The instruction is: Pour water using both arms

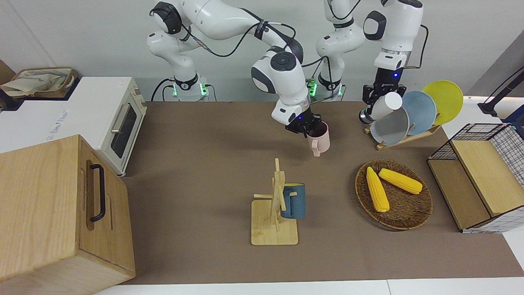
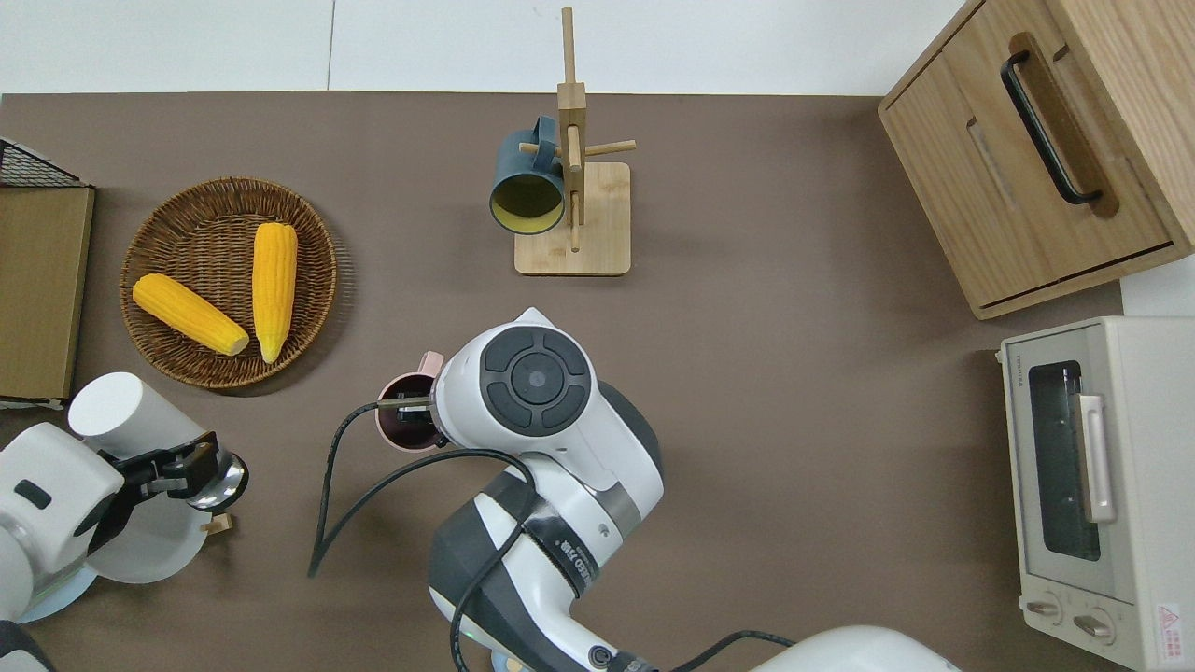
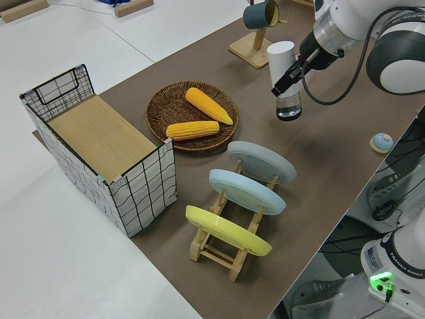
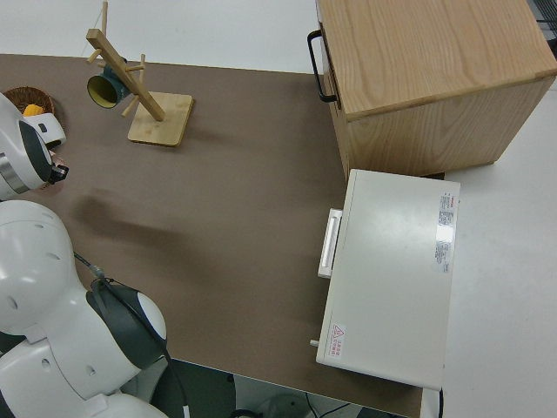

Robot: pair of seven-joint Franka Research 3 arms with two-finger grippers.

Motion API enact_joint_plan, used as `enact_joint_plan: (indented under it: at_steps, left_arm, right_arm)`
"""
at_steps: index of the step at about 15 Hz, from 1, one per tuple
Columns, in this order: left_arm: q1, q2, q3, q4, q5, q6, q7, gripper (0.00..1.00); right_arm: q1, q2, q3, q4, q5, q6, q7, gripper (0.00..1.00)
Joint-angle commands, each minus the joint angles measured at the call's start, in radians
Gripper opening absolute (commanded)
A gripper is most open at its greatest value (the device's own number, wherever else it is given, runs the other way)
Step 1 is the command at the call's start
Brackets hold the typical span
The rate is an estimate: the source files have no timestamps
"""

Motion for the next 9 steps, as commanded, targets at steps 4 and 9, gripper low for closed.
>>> enact_joint_plan:
  at_steps: [4,9]
  left_arm:
    - [-0.06,-0.065,0.018,-0.095,-0.042,0.084,0.003,0.0]
    - [-0.06,-0.065,0.018,-0.099,-0.042,0.084,0.003,0.0]
  right_arm:
    - [0.023,0.063,0.007,0.012,-0.06,0.041,0.069,0.0]
    - [0.038,0.116,0.007,0.012,-0.123,0.082,0.092,0.0]
